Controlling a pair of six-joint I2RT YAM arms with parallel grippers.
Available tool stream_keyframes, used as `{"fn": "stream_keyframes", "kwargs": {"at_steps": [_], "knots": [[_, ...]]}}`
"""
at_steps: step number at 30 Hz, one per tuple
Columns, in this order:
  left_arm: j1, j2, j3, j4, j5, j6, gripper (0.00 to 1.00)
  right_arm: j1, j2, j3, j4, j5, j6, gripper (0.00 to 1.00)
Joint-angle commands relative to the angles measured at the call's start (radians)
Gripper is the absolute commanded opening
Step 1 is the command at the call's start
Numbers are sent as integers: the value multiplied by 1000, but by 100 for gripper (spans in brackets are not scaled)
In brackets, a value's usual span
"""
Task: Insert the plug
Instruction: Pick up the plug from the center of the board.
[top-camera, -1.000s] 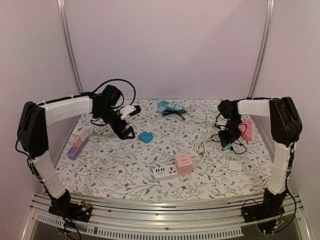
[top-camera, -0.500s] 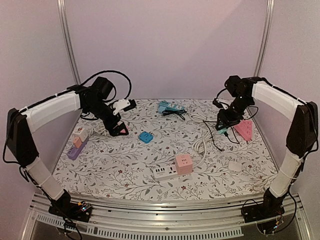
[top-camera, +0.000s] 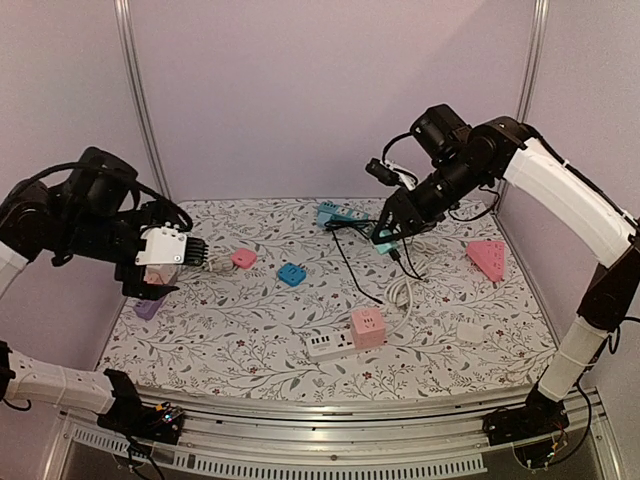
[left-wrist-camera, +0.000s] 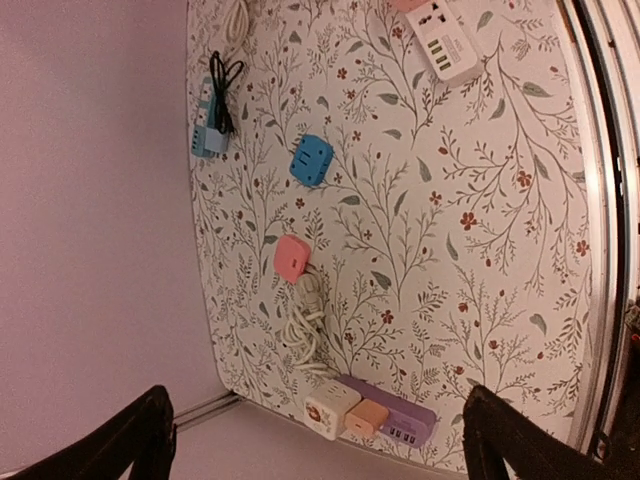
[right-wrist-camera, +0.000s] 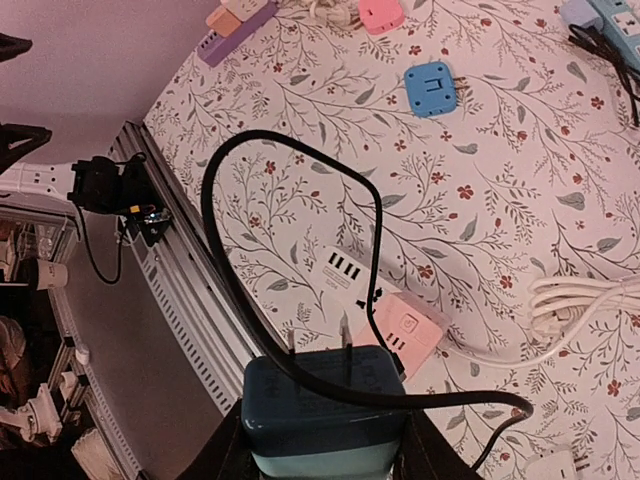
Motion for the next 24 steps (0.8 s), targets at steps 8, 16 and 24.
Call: {"fn": "stream_keyframes", "kwargs": {"at_steps": [8, 16, 24], "knots": [[-303, -196, -191, 364, 35, 654, 99, 271, 137, 170, 165, -98, 129, 0], [-371, -128, -220, 444, 162, 628, 99, 373, 195, 184, 214, -111, 95, 0], [-454, -65, -251, 510, 179, 511, 99, 403, 250, 221, 210, -134, 31, 0]]}}
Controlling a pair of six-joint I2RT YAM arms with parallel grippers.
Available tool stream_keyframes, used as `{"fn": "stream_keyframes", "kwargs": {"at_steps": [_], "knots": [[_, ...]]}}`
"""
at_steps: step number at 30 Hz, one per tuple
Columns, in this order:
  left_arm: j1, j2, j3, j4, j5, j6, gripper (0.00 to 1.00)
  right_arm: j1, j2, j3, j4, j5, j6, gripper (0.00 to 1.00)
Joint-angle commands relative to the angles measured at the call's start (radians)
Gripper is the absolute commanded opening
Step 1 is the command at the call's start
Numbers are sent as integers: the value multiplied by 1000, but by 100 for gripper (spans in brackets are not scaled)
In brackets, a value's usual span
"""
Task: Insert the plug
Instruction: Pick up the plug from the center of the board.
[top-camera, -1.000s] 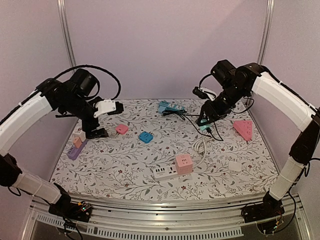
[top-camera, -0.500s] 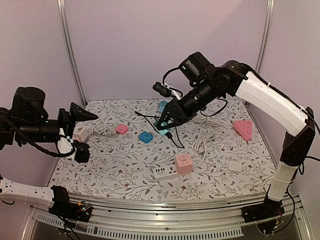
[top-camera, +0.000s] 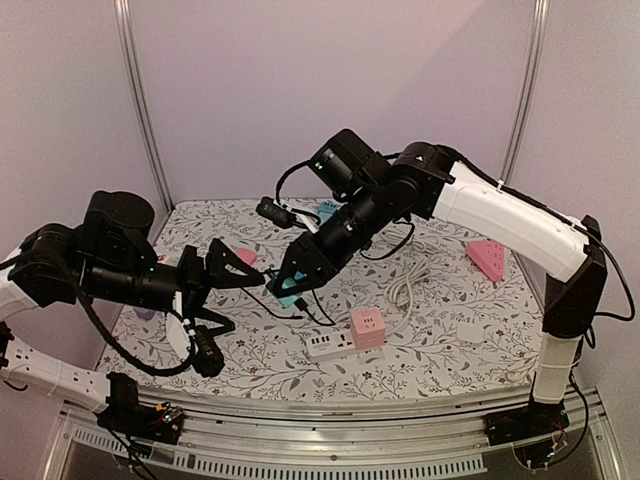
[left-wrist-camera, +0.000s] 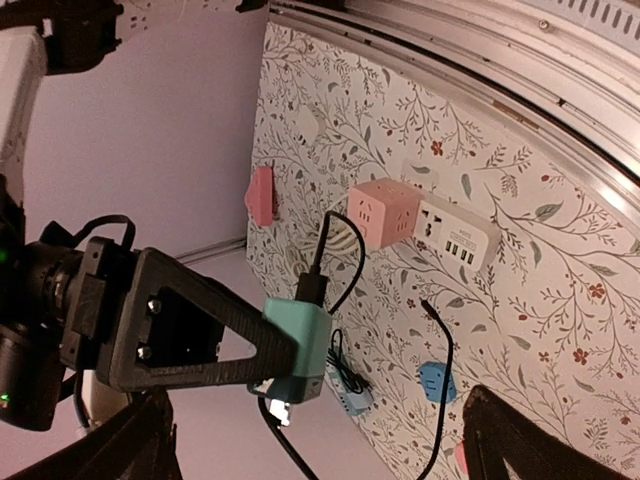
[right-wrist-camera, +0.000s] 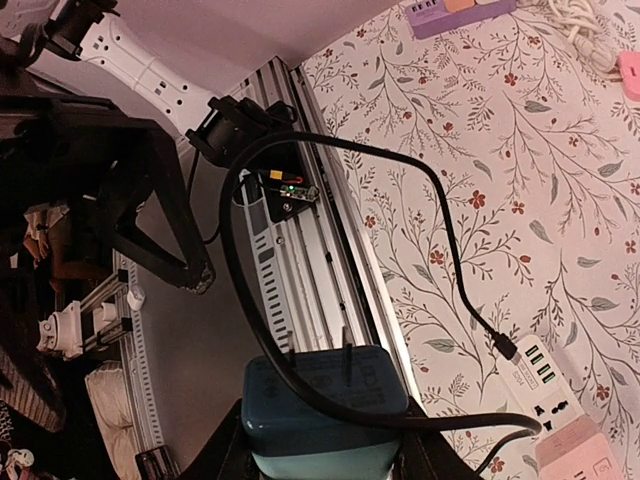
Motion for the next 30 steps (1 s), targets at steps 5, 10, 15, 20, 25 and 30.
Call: {"fn": "stream_keyframes", "kwargs": {"at_steps": [5, 10, 15, 20, 25, 30], "knots": [[-16, 89, 14, 77, -25, -135, 88, 43, 27, 32, 15, -46, -105, 0], [18, 116, 22, 69, -28, -184, 72, 55, 21, 30, 7, -72, -146, 0], [30, 129, 23, 78, -8, -196, 61, 61, 18, 30, 19, -96, -162, 0], [89, 152, 40, 110, -13, -231, 61, 68, 5, 21, 16, -109, -191, 0], [151, 152, 41, 116, 4, -223, 60, 68, -11, 4, 16, -106, -203, 0], [180, 152, 37, 137, 25, -223, 61, 69, -11, 3, 22, -106, -205, 0]]}}
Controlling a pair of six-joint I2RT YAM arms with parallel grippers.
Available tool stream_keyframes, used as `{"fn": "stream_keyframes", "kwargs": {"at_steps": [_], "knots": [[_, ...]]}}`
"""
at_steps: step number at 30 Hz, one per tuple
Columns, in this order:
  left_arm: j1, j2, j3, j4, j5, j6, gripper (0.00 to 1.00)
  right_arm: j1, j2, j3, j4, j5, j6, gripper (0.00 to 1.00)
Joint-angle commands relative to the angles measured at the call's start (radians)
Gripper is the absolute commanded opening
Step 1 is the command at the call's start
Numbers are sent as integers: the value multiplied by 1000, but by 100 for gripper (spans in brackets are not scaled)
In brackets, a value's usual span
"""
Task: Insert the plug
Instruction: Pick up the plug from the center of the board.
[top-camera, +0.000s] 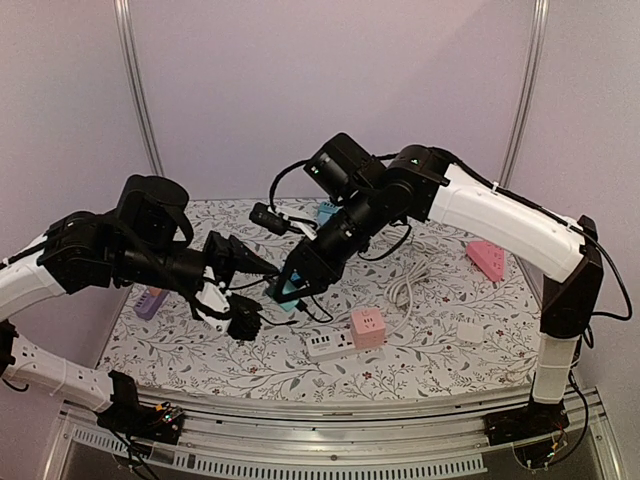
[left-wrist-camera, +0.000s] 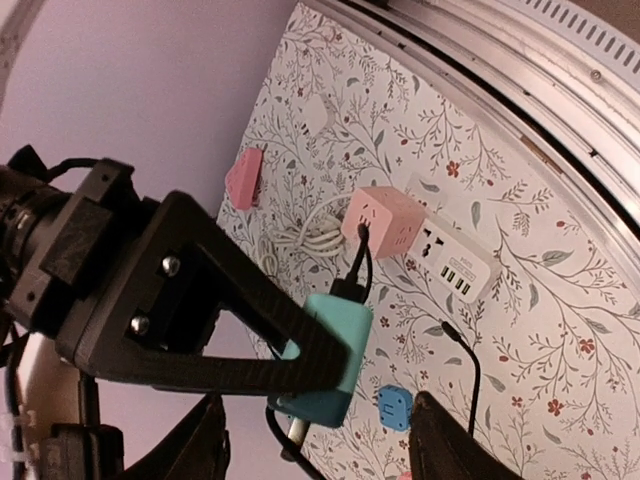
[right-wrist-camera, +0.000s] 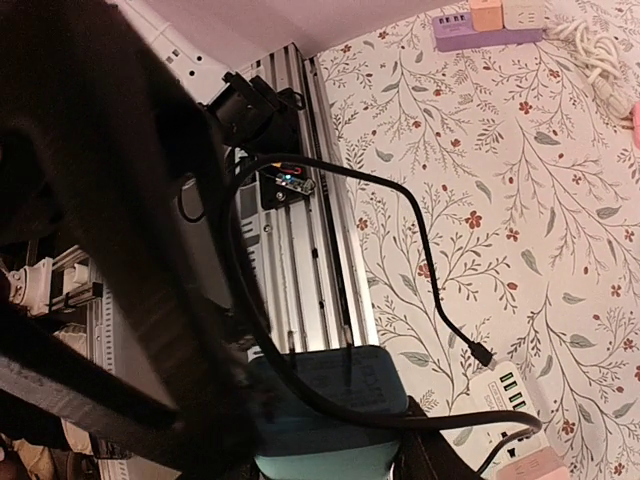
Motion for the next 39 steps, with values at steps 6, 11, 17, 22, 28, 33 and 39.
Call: {"fn": "stream_keyframes", "kwargs": {"at_steps": [6, 11, 17, 22, 28, 33, 39], "knots": [[102, 12, 10, 31, -43, -7, 61, 53, -31, -5, 19, -117, -30, 0], [51, -9, -3, 2, -22, -8, 62, 54, -34, -5, 24, -85, -30, 0], [-9, -79, -18, -36, 55, -3, 65, 36, -36, -20, 23, -71, -30, 0], [-36, -60, -25, -49, 38, -23, 65, 34, -35, -1, 27, -84, -30, 0], [-39, -25, -36, -44, 27, -68, 65, 33, -55, 0, 28, -89, -44, 0], [-50, -10, -50, -39, 25, -80, 58, 35, -60, 1, 33, -99, -66, 0], [-76, 2, -53, -18, 14, -93, 41, 35, -59, 0, 44, -109, -70, 0]]}}
